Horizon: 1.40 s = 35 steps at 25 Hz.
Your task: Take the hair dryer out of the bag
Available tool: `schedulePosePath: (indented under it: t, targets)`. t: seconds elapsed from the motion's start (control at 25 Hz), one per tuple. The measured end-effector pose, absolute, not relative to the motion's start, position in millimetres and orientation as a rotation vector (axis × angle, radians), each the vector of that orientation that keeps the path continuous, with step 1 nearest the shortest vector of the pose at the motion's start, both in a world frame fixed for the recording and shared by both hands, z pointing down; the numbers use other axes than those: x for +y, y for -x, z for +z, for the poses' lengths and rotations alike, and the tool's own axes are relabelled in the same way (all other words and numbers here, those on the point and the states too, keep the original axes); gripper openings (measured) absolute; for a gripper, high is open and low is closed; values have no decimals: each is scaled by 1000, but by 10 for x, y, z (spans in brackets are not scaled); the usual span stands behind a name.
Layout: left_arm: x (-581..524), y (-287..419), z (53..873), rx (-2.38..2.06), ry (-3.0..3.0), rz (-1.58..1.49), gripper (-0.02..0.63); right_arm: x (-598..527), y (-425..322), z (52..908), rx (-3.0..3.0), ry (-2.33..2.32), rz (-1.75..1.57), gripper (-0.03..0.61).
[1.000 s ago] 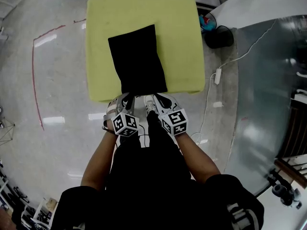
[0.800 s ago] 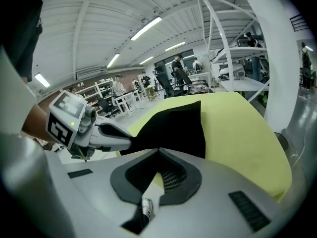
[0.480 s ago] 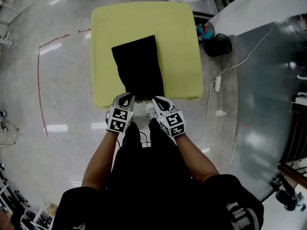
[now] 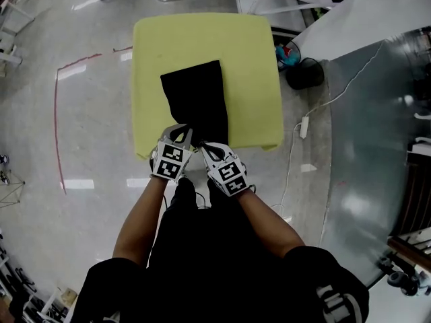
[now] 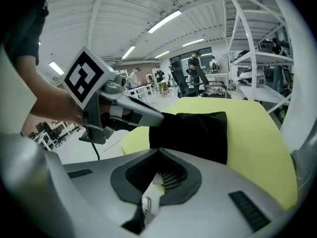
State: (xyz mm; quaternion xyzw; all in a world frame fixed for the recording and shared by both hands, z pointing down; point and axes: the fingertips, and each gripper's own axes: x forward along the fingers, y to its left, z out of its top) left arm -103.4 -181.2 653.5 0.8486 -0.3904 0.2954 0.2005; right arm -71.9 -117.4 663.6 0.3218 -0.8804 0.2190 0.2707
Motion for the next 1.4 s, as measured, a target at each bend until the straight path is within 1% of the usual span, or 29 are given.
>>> schedulePosePath:
  t: [0.36, 0.6, 0.76, 0.8, 0.84, 0.88, 0.92, 1.16, 1.4]
  targets:
    - [-1929, 1048, 6502, -1060, -2394, 794, 20, -1340, 908, 6932, -2284, -899, 618, 8]
    - [-1970, 1060, 6489, -1028, -2397, 781, 20, -1498, 907, 6971, -2261, -963, 612, 8]
    - [-1967, 1073, 6498, -1003, -2403, 777, 20, -1642, 750, 7015, -2171, -1091, 587, 10]
    - [-1969, 1071, 6503, -998, -2402, 770, 20, -1665, 720, 7047, -2150, -1104, 593, 26]
    - [-1975, 1069, 6510, -993, -2399, 763, 20, -1681, 704, 7089, -2131, -1106, 605, 63]
    - [-1985, 1068, 6519, -990, -2395, 757, 20, -1691, 695, 7133, -2111, -1102, 620, 132]
    - [-1998, 1071, 6528, -988, -2391, 753, 20, -1699, 690, 7174, -2092, -1098, 636, 171]
    - [-2034, 1078, 6539, -968, -2378, 742, 20, -1817, 700, 7331, -2026, -1127, 704, 183]
    - [-2032, 1103, 6558, -961, -2361, 740, 20, -1878, 731, 7448, -1945, -1122, 747, 213]
